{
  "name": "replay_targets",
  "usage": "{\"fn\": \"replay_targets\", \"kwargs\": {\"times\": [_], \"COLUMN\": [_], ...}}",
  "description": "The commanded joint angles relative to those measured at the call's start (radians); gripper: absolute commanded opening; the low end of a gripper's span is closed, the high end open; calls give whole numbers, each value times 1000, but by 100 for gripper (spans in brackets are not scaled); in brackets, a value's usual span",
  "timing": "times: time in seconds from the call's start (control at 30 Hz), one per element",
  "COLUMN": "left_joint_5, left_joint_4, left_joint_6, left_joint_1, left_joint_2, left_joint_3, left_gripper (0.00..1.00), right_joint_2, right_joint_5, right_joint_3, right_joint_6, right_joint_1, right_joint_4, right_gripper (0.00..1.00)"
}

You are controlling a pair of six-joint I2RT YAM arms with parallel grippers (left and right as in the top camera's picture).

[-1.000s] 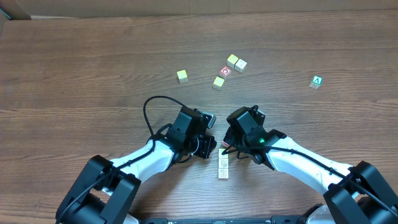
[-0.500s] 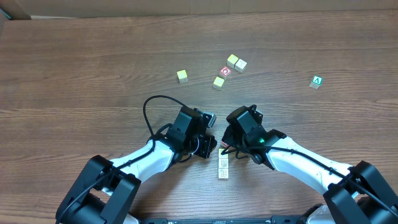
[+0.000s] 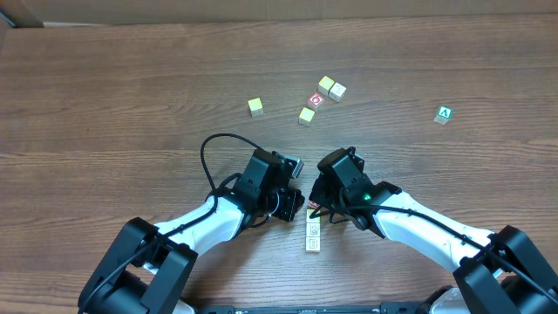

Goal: Flip 4 blocks

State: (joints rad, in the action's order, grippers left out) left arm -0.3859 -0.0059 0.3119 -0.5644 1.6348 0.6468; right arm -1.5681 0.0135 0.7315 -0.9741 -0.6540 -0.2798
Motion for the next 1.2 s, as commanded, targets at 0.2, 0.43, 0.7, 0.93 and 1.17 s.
{"fn": "replay_targets", "kwargs": {"times": [0.2, 0.43, 0.7, 0.93, 1.17], "left_joint_5": [17, 20, 24, 24, 23], "left_joint_4": [7, 7, 7, 7, 8], "left_joint_6": [4, 7, 7, 7, 7], "left_joint_1": [-3, 3, 3, 3, 13], "left_joint_2": [14, 14, 14, 14, 14], "left_joint_3": [-10, -10, -10, -10, -10], "left_gripper": [4, 4, 4, 4, 4], "right_joint_2": [-3, -3, -3, -3, -3], "right_joint_5": [37, 61, 99, 97, 95], "right_joint_3": [22, 22, 22, 22, 24], "right_joint_6": [63, 111, 142, 142, 142], "right_joint_1": [3, 3, 3, 3, 8], "right_joint_4": [17, 25, 19, 32, 70], "right_gripper": [4, 4, 4, 4, 4]}}
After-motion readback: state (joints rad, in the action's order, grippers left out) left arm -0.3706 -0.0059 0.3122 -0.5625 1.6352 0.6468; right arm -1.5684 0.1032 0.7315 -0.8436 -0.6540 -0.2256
